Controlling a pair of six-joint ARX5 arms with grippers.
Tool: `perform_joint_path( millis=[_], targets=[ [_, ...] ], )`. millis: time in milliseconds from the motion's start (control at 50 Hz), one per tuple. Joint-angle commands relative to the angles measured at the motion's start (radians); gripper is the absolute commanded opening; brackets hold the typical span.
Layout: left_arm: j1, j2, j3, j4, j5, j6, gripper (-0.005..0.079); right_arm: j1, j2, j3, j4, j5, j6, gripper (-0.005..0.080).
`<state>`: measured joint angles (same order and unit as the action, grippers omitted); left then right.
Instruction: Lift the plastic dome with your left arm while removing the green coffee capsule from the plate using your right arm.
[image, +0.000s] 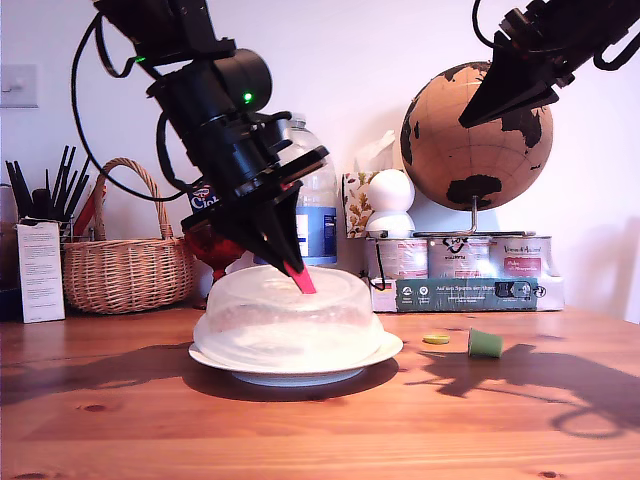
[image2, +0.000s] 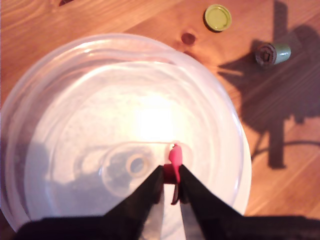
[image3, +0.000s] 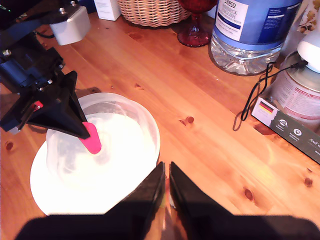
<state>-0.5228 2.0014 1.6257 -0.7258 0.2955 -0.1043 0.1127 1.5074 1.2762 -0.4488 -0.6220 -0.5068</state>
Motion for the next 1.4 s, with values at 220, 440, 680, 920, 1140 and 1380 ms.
perform_joint_path(
  millis=[220, 440, 680, 920, 1140, 1380],
  targets=[
    [-0.024, 0.024, 0.0, -0.058, 0.015, 0.0, -0.0022, -0.002, -0.002, -0.013, 0.003, -0.007, -0.02, -0.0013],
    [-0.024, 0.024, 0.066, -0.1, 0.014, 0.0, -0.0022, -0.002, -0.002, -0.013, 0.003, -0.008, -0.021, -0.0013],
    [-0.03, 0.024, 0.131, -0.181, 0.012, 0.018, -0.0022, -0.002, -0.002, -0.013, 0.011, -0.008, -0.021, -0.0013],
    [-0.039, 0.024, 0.131, -0.232, -0.011, 0.027, -0.0022, -0.002, -0.002, -0.013, 0.018, -0.008, -0.021, -0.0013],
    [-0.043, 0.024, 0.13, -0.255, -0.018, 0.035, -0.0022, -0.002, -0.002, -0.013, 0.018, -0.009, -0.022, -0.0013],
    [-0.043, 0.05, 0.13, -0.271, -0.027, 0.045, -0.0022, -0.007, -0.002, -0.013, 0.019, -0.025, -0.025, -0.0013]
  ],
)
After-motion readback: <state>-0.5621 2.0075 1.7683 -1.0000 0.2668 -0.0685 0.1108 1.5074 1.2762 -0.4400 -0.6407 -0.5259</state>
